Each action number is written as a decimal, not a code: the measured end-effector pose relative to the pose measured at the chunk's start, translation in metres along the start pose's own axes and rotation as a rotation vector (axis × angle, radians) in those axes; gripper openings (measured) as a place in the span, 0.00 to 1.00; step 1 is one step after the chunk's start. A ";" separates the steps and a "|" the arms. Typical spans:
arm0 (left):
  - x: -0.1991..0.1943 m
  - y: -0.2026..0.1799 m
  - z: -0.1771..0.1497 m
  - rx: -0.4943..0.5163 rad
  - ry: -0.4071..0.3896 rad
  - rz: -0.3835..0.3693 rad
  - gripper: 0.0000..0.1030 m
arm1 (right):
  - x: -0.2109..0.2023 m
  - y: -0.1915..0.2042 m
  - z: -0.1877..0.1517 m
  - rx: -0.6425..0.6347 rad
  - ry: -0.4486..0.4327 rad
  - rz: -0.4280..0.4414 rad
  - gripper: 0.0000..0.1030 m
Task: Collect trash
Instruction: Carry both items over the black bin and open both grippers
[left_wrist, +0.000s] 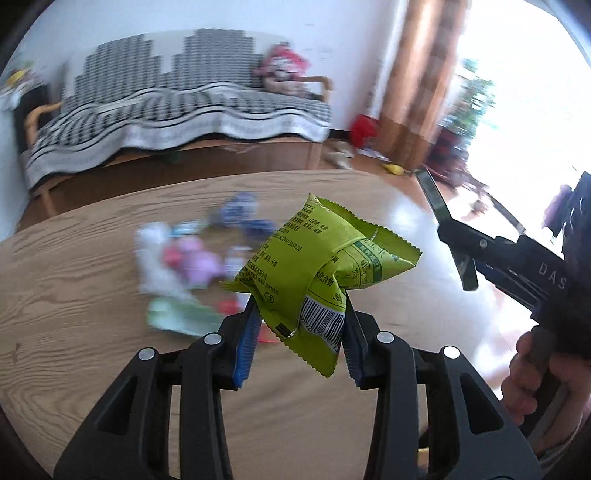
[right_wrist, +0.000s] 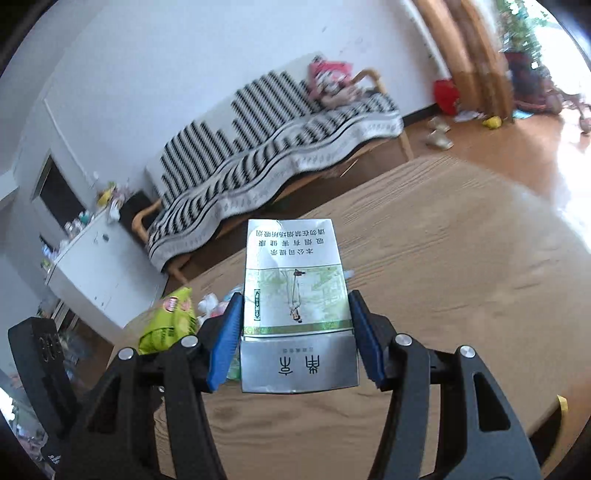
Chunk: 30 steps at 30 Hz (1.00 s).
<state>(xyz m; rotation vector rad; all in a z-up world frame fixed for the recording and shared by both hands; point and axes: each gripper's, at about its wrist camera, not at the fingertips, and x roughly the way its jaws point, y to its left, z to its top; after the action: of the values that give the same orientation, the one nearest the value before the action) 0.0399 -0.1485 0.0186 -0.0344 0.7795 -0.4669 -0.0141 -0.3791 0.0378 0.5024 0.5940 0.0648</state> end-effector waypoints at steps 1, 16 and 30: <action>0.000 -0.021 -0.002 0.026 0.003 -0.026 0.38 | -0.020 -0.016 0.001 0.016 -0.020 -0.020 0.55; 0.102 -0.223 -0.153 0.235 0.344 -0.256 0.30 | -0.103 -0.222 -0.107 0.279 0.100 -0.255 0.55; 0.141 -0.226 -0.184 0.285 0.446 -0.293 0.25 | -0.082 -0.268 -0.139 0.424 0.171 -0.248 0.54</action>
<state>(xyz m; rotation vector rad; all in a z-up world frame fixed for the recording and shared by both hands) -0.0878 -0.3845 -0.1620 0.2311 1.1443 -0.8789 -0.1808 -0.5703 -0.1444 0.8353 0.8402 -0.2616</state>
